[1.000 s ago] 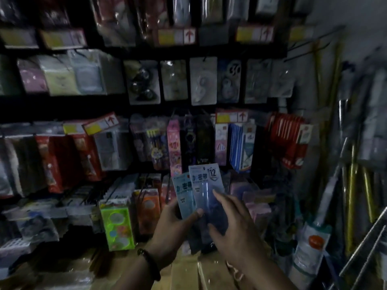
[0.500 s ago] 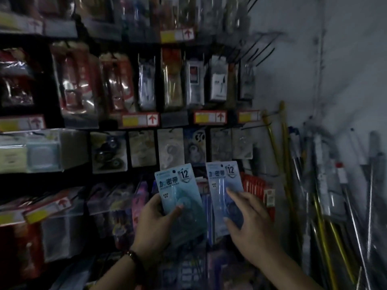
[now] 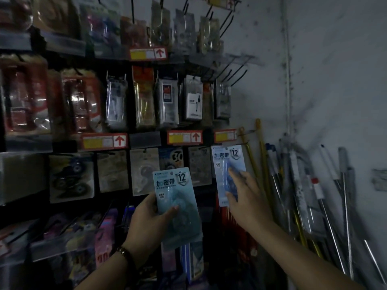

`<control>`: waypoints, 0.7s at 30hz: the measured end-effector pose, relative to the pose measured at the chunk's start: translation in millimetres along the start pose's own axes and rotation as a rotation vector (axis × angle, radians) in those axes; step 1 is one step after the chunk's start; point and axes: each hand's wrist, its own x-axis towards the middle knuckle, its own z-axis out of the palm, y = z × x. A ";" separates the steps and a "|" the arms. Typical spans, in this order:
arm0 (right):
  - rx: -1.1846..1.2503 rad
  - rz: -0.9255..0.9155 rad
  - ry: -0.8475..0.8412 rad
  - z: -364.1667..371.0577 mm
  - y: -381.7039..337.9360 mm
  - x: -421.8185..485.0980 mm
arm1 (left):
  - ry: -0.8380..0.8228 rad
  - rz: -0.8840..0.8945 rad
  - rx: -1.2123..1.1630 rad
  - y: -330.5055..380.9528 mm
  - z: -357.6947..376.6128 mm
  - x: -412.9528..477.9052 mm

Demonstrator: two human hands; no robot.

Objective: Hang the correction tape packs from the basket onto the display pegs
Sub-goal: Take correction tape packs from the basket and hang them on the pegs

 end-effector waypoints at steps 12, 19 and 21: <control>-0.207 -0.092 0.039 5.4 6.0 37.4 | -0.027 -0.026 0.000 -0.6 6.6 4.5; -0.196 -0.072 -0.067 8.1 5.6 47.2 | -0.047 -0.019 0.002 4.5 8.4 4.1; -0.212 -0.064 -0.061 15.5 7.8 56.8 | -0.048 -0.020 0.008 5.7 10.1 4.0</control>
